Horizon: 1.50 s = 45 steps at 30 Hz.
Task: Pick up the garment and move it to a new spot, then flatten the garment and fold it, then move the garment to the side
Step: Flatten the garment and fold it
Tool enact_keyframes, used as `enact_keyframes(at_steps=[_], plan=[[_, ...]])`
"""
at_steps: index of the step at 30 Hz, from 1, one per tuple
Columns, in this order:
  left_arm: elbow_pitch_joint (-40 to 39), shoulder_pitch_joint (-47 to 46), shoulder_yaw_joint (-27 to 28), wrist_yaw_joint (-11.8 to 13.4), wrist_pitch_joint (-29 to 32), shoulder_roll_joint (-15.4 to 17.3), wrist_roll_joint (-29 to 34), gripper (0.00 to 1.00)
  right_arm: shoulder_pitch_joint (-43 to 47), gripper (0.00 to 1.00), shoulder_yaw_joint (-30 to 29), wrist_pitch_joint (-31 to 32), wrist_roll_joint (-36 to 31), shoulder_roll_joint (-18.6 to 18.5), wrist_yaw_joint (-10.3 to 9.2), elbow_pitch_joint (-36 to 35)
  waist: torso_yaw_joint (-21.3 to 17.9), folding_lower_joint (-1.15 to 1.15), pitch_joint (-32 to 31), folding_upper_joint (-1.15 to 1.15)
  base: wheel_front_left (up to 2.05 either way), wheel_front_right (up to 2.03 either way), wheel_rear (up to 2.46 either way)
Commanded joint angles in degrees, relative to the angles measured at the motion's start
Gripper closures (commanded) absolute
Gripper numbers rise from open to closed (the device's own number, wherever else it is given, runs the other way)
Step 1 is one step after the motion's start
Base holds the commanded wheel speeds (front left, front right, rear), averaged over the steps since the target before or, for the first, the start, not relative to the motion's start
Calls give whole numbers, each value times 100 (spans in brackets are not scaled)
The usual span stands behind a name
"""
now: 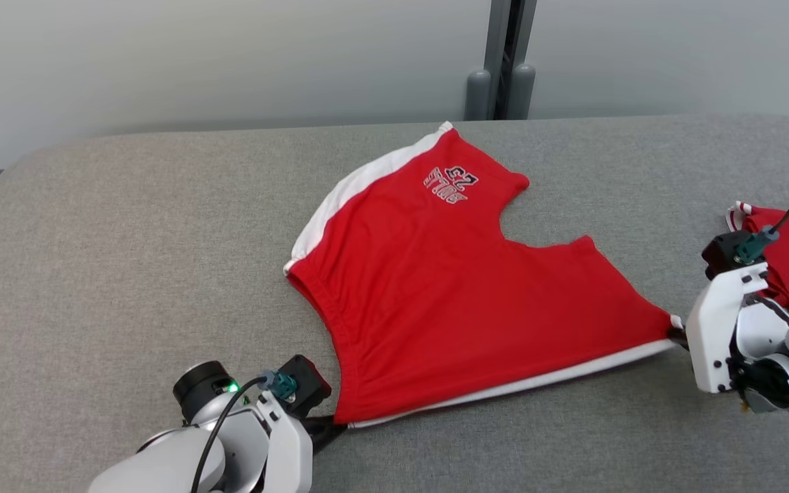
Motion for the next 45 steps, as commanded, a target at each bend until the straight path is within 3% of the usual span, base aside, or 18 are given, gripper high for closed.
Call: enact_keyframes(at_steps=[1, 9, 16, 32, 45], plan=[[-55, 134, 6, 0, 79, 159, -60, 100, 137, 100, 33, 150, 112, -241, -20, -87, -6, 0, -104, 0, 0, 0, 0], [-741, 566, 5, 0, 322, 345, -836, 100, 582, 100, 200, 789, 683, -1029, -21, -1069, 20, 0, -316, 0, 0, 0, 0], [-1079, 737, 48, 0, 295, 433, -1303, 100, 821, 100, 16, 930, 815, -1280, -20, -1620, 92, 0, -359, 0, 0, 0, 0], [-1750, 248, 689, -1, 227, 329, -3119, 100, -87, 100, -804, 1242, 360, -1341, -13, -2185, 697, 0, 434, 0, 0, 0, 0], [-1990, -181, 1044, -3, 315, 69, -4416, 100, -1168, 100, -1086, 1778, -104, -1090, -13, -1946, 1269, 0, 1040, 0, 0, 0, 0]])
